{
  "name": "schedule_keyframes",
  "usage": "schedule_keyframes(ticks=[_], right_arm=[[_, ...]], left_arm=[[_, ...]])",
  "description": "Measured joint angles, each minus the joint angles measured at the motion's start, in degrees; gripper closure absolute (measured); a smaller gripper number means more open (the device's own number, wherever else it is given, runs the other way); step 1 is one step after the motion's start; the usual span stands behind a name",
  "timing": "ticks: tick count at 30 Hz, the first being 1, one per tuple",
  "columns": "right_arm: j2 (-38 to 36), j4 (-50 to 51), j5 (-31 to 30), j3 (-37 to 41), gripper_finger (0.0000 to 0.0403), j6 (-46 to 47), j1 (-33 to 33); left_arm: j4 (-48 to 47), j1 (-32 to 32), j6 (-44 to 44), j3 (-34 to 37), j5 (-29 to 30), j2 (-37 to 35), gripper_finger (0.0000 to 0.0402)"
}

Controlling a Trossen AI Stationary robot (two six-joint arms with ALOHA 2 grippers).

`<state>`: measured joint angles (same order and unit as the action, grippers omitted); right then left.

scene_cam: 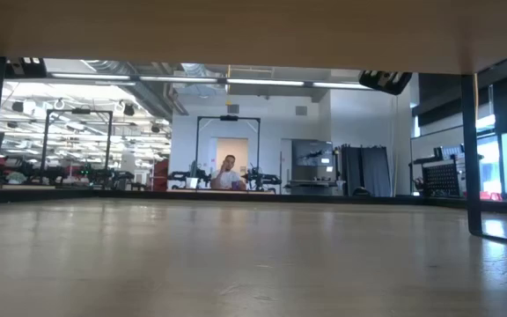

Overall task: Pick and place cans onto a shelf
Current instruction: Adjust the shelf, then return to Home Position

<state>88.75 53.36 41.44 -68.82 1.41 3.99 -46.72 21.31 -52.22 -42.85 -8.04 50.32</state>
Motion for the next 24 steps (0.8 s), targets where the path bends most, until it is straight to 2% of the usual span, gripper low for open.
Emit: schedule_keyframes(ticks=[7, 15, 20, 24], right_arm=[[-0.65, 0.82, -1.39, -0.32, 0.0400, 0.13, -0.02], [-2.62, 5.85, -7.82, -4.87, 0.0400, -0.13, -0.28], [-4.51, 6.86, -9.62, -7.85, 0.0400, -0.26, -0.44], [-6.27, 9.25, -12.61, -11.03, 0.0400, -0.37, -0.44]], left_arm=[[-0.44, 0.62, 0.08, 0.00, 1.84, -0.16, 0.0402], [-2.83, 0.62, 0.16, -0.17, 4.04, -3.80, 0.0402], [-7.04, 0.58, 0.25, -4.60, 8.13, -5.52, 0.0402], [-13.32, 0.58, 1.07, -11.17, 12.40, -5.96, 0.0402]])
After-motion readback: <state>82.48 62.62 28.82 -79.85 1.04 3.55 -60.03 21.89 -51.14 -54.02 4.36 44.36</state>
